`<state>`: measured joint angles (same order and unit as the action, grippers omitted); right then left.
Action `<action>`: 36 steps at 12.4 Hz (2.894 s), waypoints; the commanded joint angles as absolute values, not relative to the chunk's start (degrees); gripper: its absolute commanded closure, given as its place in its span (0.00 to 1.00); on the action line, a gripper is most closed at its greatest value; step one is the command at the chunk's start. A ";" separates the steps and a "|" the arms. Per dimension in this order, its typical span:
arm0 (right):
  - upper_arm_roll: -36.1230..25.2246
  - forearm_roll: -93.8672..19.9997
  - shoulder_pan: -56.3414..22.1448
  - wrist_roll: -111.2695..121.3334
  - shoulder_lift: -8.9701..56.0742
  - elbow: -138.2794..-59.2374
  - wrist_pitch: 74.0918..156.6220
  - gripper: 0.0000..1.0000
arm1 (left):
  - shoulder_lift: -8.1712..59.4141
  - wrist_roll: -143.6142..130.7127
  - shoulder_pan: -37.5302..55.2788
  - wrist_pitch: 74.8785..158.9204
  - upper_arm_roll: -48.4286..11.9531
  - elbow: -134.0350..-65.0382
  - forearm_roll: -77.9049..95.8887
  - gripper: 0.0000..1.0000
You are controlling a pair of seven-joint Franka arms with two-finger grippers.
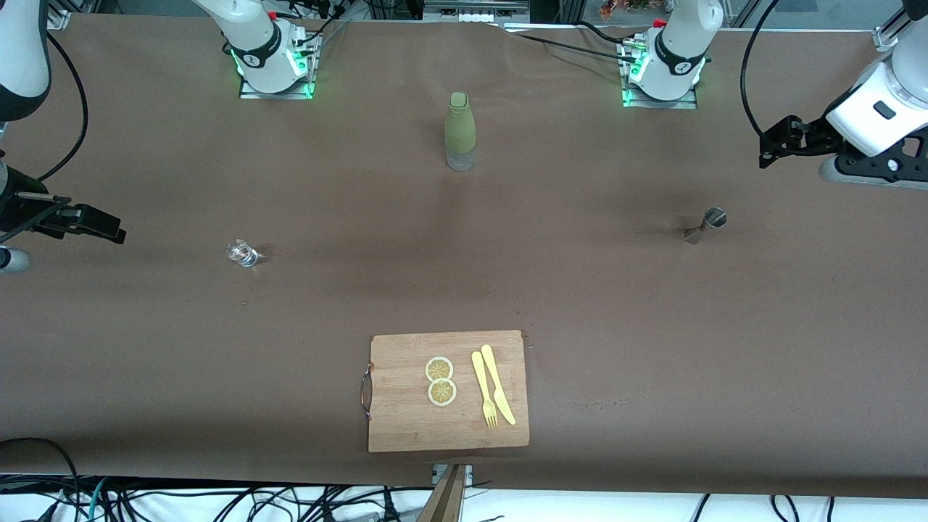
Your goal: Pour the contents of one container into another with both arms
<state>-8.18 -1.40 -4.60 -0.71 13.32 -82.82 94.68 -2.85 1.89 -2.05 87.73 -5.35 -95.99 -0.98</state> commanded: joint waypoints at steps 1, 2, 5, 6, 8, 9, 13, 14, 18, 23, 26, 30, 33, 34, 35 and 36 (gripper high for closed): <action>-8.09 -1.23 -4.31 0.35 12.48 -83.23 94.13 0.00 | -3.16 7.88 -3.25 87.27 -5.36 -96.41 1.14 0.00; -8.09 -1.23 -4.31 0.35 12.48 -83.32 94.04 0.00 | -2.90 10.17 -4.04 87.36 -5.36 -96.33 1.23 0.00; -8.09 -1.23 -4.31 0.35 12.48 -83.23 94.04 0.00 | -2.81 15.54 -6.05 87.28 -5.36 -97.03 1.40 0.01; -8.09 -1.23 -4.31 0.35 12.48 -83.23 94.04 0.00 | -2.73 18.43 -6.50 87.45 -5.36 -97.03 2.02 0.01; -8.09 -1.23 -4.31 0.35 12.48 -83.23 94.04 0.00 | -2.81 26.15 -9.39 87.54 -5.36 -97.21 4.21 0.01; -8.09 -1.23 -4.31 0.35 12.48 -83.23 94.04 0.00 | -2.81 31.85 -10.88 87.63 -5.36 -97.29 5.09 0.00; -8.09 -1.23 -4.31 0.44 12.57 -83.23 94.04 0.00 | -2.72 51.28 -17.91 89.29 -5.36 -98.96 11.58 0.01; -8.09 -1.23 -4.31 0.44 12.57 -83.23 93.87 0.00 | -2.72 55.16 -19.23 89.56 -5.36 -99.40 13.08 0.00; -8.09 -1.23 -4.31 0.44 12.57 -83.23 93.78 0.00 | -2.72 61.42 -21.61 89.56 -5.36 -99.84 15.02 0.00; -8.09 -1.23 -4.39 0.44 12.57 -83.32 93.78 0.00 | -2.29 72.13 -25.92 89.82 -5.36 -102.74 20.02 0.00; -8.09 -1.67 -4.31 2.53 12.92 -83.32 93.78 0.00 | -2.11 76.01 -27.33 89.82 -5.36 -103.97 21.62 0.00; -8.00 -1.67 -3.60 7.02 13.71 -83.32 93.78 0.00 | -0.71 87.33 -31.10 89.65 -5.36 -105.73 25.47 0.00; -8.00 -1.93 -3.43 11.67 13.89 -83.32 93.78 0.00 | 1.40 96.40 -34.18 89.47 -5.36 -108.27 29.52 0.00; -8.00 -2.11 -3.34 15.52 14.32 -83.23 93.78 0.00 | 1.41 97.72 -34.45 89.47 -5.27 -108.80 29.53 0.00; -8.00 -2.11 -3.43 21.04 15.02 -83.23 93.87 0.00 | 1.41 99.39 -35.41 89.39 -5.36 -109.50 29.88 0.00; -8.00 -2.20 -3.34 28.05 16.33 -83.15 93.87 0.00 | 2.19 101.14 -36.20 88.86 -5.36 -109.51 30.49 0.00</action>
